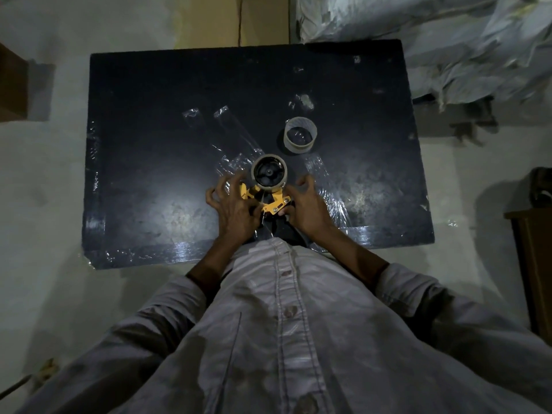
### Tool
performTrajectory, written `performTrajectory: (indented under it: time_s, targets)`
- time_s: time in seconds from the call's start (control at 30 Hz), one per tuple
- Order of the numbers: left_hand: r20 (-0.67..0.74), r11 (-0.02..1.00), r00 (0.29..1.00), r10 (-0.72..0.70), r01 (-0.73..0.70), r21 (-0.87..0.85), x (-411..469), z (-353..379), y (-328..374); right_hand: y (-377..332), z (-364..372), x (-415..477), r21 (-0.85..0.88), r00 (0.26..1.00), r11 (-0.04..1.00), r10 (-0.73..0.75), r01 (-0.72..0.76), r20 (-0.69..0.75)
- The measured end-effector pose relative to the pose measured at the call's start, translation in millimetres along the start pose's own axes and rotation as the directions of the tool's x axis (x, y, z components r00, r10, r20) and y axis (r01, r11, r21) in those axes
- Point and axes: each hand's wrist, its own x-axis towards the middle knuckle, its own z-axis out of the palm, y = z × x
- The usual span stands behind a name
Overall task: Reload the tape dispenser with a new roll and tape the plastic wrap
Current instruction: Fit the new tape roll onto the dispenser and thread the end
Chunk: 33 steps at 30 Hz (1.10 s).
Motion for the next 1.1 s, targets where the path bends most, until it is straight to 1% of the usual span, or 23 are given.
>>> performTrajectory:
  time_s: [0.17,0.3,0.47,0.57,0.63,0.73,0.83,1.0,1.1]
  targets:
    - [-0.052,1.000,0.999,-0.008,0.007,-0.029,-15,-1,0,-4,-2,-1,0.023,1.000,1.000,0.015,-0.016,0.011]
    - [-0.066,0.998,0.996,-0.060,0.058,-0.027,-39,-15,-9,-5,-3,-2,0.018,1.000,1.000,0.015,-0.016,0.017]
    - [0.006,0.995,0.995,-0.099,0.099,-0.032,-54,-24,-33,-7,-6,-5,0.018,1.000,1.000,-0.005,0.005,0.004]
    - [0.076,0.987,0.995,-0.064,0.074,-0.142,-52,-16,-43,-7,-6,-7,0.040,1.000,0.999,-0.025,0.025,-0.004]
    - [0.088,0.971,0.994,-0.067,0.086,-0.221,-50,-11,-45,-9,-6,-8,0.040,0.999,0.999,-0.021,0.022,-0.027]
    - [0.107,0.966,0.991,-0.085,0.108,-0.237,-50,-8,-50,-11,4,-13,0.057,0.997,0.998,-0.005,0.009,-0.078]
    - [0.119,0.976,0.992,-0.046,0.070,-0.206,-50,-8,-53,-9,22,-23,0.072,0.982,0.986,-0.140,0.150,-0.130]
    - [0.115,0.983,0.993,-0.010,0.031,-0.181,-48,-13,-55,-1,31,-22,0.016,0.942,0.947,-0.319,0.322,-0.106]
    - [0.131,0.986,0.991,-0.010,0.032,-0.167,-47,-15,-57,1,26,-20,0.008,0.939,0.940,-0.340,0.341,-0.054]
